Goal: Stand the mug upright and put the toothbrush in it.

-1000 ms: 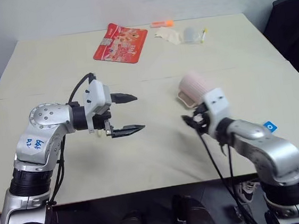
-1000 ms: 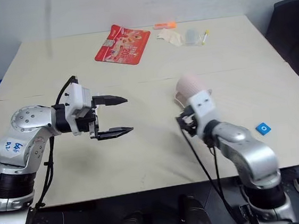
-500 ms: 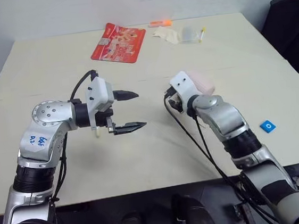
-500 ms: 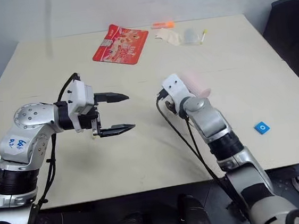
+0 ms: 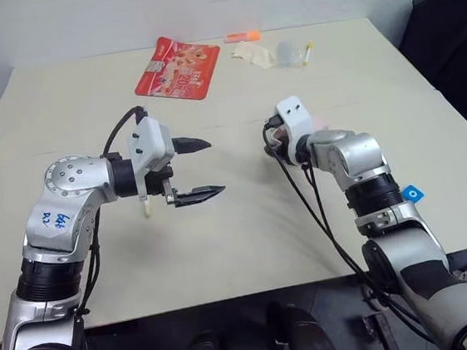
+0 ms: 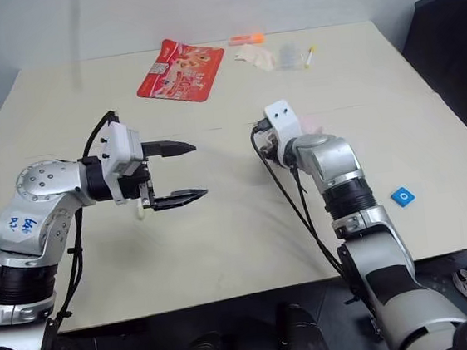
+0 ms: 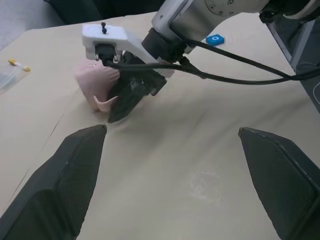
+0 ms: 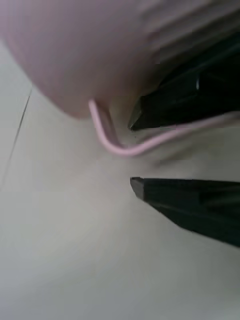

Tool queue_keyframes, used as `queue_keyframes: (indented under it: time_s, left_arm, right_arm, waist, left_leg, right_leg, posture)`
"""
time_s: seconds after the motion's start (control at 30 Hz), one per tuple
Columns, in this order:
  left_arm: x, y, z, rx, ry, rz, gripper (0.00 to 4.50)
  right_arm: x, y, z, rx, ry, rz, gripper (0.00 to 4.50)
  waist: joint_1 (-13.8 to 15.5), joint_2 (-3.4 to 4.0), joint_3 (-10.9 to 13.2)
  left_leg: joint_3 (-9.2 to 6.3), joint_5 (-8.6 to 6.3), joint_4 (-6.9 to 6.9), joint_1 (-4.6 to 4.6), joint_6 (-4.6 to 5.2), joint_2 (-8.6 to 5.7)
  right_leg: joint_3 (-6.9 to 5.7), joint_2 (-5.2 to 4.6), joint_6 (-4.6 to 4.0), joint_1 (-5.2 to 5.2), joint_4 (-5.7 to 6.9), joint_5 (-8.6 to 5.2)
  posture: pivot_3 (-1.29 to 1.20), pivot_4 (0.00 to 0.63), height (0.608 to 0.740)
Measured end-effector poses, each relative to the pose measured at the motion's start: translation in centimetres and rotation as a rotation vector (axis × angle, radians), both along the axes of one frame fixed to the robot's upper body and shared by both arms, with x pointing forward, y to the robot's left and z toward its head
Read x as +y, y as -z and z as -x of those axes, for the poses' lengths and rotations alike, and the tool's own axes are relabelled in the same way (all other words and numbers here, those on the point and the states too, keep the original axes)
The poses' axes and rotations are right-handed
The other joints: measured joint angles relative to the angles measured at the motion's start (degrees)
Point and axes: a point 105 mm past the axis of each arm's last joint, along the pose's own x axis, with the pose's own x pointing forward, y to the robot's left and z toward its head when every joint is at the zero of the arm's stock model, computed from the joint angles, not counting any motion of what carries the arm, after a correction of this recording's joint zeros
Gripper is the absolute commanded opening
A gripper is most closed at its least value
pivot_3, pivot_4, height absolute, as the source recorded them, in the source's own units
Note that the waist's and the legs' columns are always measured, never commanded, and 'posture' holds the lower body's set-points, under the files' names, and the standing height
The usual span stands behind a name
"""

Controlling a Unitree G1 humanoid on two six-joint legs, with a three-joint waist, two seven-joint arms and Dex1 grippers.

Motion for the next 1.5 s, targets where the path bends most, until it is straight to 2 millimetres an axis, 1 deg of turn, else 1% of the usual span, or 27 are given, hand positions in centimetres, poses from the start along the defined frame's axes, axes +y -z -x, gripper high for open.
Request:
queue_keyframes:
  time_s: [0.03,0.07,0.1,0.23,0.33,0.43,0.5,0.57,0.6,0.67,0.73,0.83,0.9,0.93,1.03,1.1,1.3,1.33,1.4,1.47,1.5]
  left_arm:
    - [0.1,0.1,0.0,0.002,-0.003,-0.001,4.50]
    - [0.1,0.1,0.0,0.003,-0.004,-0.003,4.50]
    - [0.1,0.1,0.0,0.002,-0.006,-0.002,4.50]
    - [0.5,-0.4,-0.2,-0.013,-0.028,0.012,4.50]
    - [0.9,-0.7,-0.4,-0.015,-0.061,0.029,4.50]
    - [1.8,-1.5,-1.0,0.002,-0.130,0.084,4.50]
    - [2.3,-1.9,-1.2,0.005,-0.165,0.105,4.50]
    - [2.8,-2.1,-1.2,0.005,-0.192,0.102,4.50]
    - [3.0,-2.3,-1.2,0.003,-0.202,0.101,4.50]
    - [3.3,-2.5,-1.0,-0.004,-0.214,0.096,4.50]
    - [3.6,-2.7,-0.9,-0.007,-0.229,0.089,4.50]
    - [4.1,-2.5,-0.6,0.006,-0.245,0.078,4.50]
    - [3.9,-2.6,-0.3,-0.004,-0.239,0.063,4.50]
    - [3.9,-2.7,-0.2,-0.012,-0.235,0.052,4.50]
    - [4.0,-2.8,0.0,-0.016,-0.236,0.035,4.50]
    - [3.9,-2.8,0.1,-0.019,-0.227,0.024,4.50]
    - [3.2,-2.7,0.2,-0.011,-0.193,0.006,4.50]
    - [3.1,-2.5,0.1,-0.005,-0.185,0.002,4.50]
    - [2.7,-2.2,0.1,0.007,-0.163,-0.003,4.50]
    - [2.3,-1.9,0.2,0.017,-0.142,-0.001,4.50]
    - [2.2,-1.8,0.2,0.021,-0.135,-0.004,4.50]
  right_arm:
    - [0.1,-0.5,-0.1,-0.016,-0.007,-0.008,0.26]
    - [0.2,-1.0,-0.2,-0.031,-0.011,-0.013,0.13]
    - [0.2,-1.2,-0.3,-0.035,-0.011,-0.018,0.12]
    - [0.1,-1.3,-0.3,-0.032,-0.015,-0.050,0.09]
    - [0.7,-1.3,0.0,-0.023,-0.041,-0.090,0.09]
    - [2.2,-1.4,0.7,-0.003,-0.115,-0.151,0.09]
    - [3.8,-1.8,1.0,-0.024,-0.169,-0.213,0.09]
    - [5.8,-2.8,1.5,-0.062,-0.251,-0.310,0.09]
    - [7.3,-3.5,2.4,-0.084,-0.322,-0.369,0.09]
    - [8.7,-4.0,3.5,-0.116,-0.408,-0.406,0.09]
    - [9.3,-3.4,4.3,-0.134,-0.443,-0.443,0.09]
    - [10.3,-1.8,5.4,-0.126,-0.464,-0.552,0.09]
    - [10.7,-1.4,6.0,-0.143,-0.474,-0.604,0.09]
    - [10.7,-1.3,6.6,-0.149,-0.493,-0.642,0.09]
    - [10.1,-0.7,8.0,-0.147,-0.521,-0.703,0.09]
    - [9.7,-0.3,8.4,-0.150,-0.517,-0.710,0.09]
    - [8.0,0.1,9.3,-0.182,-0.479,-0.688,0.09]
    - [7.8,0.1,9.3,-0.185,-0.475,-0.683,0.75]
    - [7.3,0.3,9.6,-0.179,-0.469,-0.682,1.17]
    - [6.8,0.5,10.0,-0.171,-0.466,-0.686,1.92]
    - [6.6,0.5,10.1,-0.169,-0.466,-0.690,2.21]
  waist:
    - [0.00,0.00,0.00]
    - [0.01,0.00,0.00]
    - [0.00,0.00,0.00]
    - [0.03,0.00,0.00]
    - [-0.05,0.00,0.00]
    - [-0.40,0.00,0.00]
    - [-0.60,0.00,0.00]
    - [-0.87,0.01,0.00]
    - [-0.90,0.01,0.00]
    - [-0.86,0.00,0.00]
    - [-0.54,0.00,0.00]
    - [-0.14,0.00,0.00]
    - [-0.03,0.00,0.00]
    - [0.08,0.00,0.00]
    - [0.14,0.00,0.00]
    - [0.13,0.00,0.00]
    - [0.15,0.00,0.00]
    - [0.14,0.00,0.00]
    - [0.16,0.00,0.00]
    - [0.16,0.00,0.00]
    - [0.17,0.00,0.00]
  left_leg:
    - [0.00,0.00,0.00,0.00,0.00,0.00]
    - [0.00,0.00,0.00,0.00,0.00,0.00]
    - [0.00,0.00,0.00,0.00,0.00,0.00]
    - [-0.01,0.00,0.00,0.00,0.00,0.00]
    - [0.00,0.00,0.00,0.01,-0.01,0.01]
    - [0.01,0.00,0.00,0.03,-0.05,0.08]
    - [0.01,0.01,-0.01,0.04,-0.06,0.08]
    - [0.01,0.01,-0.07,0.04,-0.08,0.08]
    - [-0.02,0.01,-0.10,0.03,-0.10,0.08]
    - [-0.04,0.00,-0.11,0.01,-0.10,0.08]
    - [-0.04,-0.01,-0.11,0.01,-0.09,0.00]
    - [-0.02,-0.01,-0.09,0.01,-0.08,-0.01]
    - [-0.03,-0.01,-0.08,0.02,-0.09,-0.01]
    - [-0.05,-0.01,-0.09,0.02,-0.10,0.00]
    - [-0.06,-0.01,-0.08,0.02,-0.09,-0.02]
    - [-0.04,-0.01,-0.08,0.03,-0.10,-0.01]
    - [-0.03,0.00,-0.08,0.05,-0.10,-0.01]
    - [-0.03,0.00,-0.08,0.05,-0.10,-0.01]
    - [-0.03,0.00,-0.08,0.05,-0.10,-0.01]
    - [-0.02,0.00,-0.08,0.05,-0.10,-0.01]
    - [-0.02,0.00,-0.08,0.05,-0.10,-0.01]
  right_leg:
    - [0.00,0.00,0.00,0.00,0.00,0.00]
    - [0.00,-0.01,0.00,0.00,0.01,0.00]
    - [0.00,-0.01,0.00,0.00,0.01,0.00]
    - [0.00,-0.02,0.00,0.00,0.00,0.00]
    - [0.01,-0.01,0.00,0.00,0.02,0.00]
    - [0.02,0.02,0.00,0.00,0.04,0.00]
    - [0.02,0.03,0.00,0.00,0.04,0.00]
    - [0.01,0.03,-0.01,-0.03,0.04,0.00]
    - [-0.01,0.03,-0.02,-0.03,0.02,-0.01]
    - [-0.04,0.02,-0.02,-0.03,-0.03,-0.02]
    - [-0.03,-0.02,-0.02,-0.02,-0.04,-0.01]
    - [-0.02,-0.03,-0.01,-0.01,-0.01,-0.01]
    - [-0.02,-0.02,-0.02,-0.02,0.01,-0.01]
    - [-0.02,-0.02,-0.02,-0.02,0.01,-0.01]
    - [-0.01,-0.02,-0.02,-0.01,0.00,-0.01]
    - [-0.01,-0.01,-0.02,-0.01,0.02,-0.01]
    - [0.00,0.02,-0.02,-0.01,0.03,-0.02]
    - [0.01,0.03,-0.03,-0.01,0.03,-0.02]
    - [0.01,0.03,-0.03,-0.01,0.03,-0.02]
    - [0.01,0.04,-0.03,-0.01,0.03,-0.02]
    - [0.01,0.04,-0.03,-0.01,0.03,-0.02]
  posture:
    - [0.00,0.150,0.740]
    - [0.00,0.150,0.740]
    - [0.00,0.150,0.740]
    - [0.00,0.150,0.740]
    - [0.00,0.150,0.740]
    - [0.00,0.150,0.740]
    - [0.00,0.150,0.740]
    - [0.00,0.150,0.740]
    - [0.00,0.150,0.740]
    - [0.00,0.150,0.740]
    - [0.00,0.150,0.740]
    - [0.00,0.150,0.740]
    - [0.00,0.150,0.740]
    - [0.00,0.150,0.740]
    - [0.00,0.150,0.740]
    - [0.00,0.150,0.740]
    - [0.00,0.150,0.740]
    - [0.00,0.150,0.740]
    - [0.00,0.150,0.740]
    - [0.00,0.150,0.740]
    - [0.00,0.150,0.740]
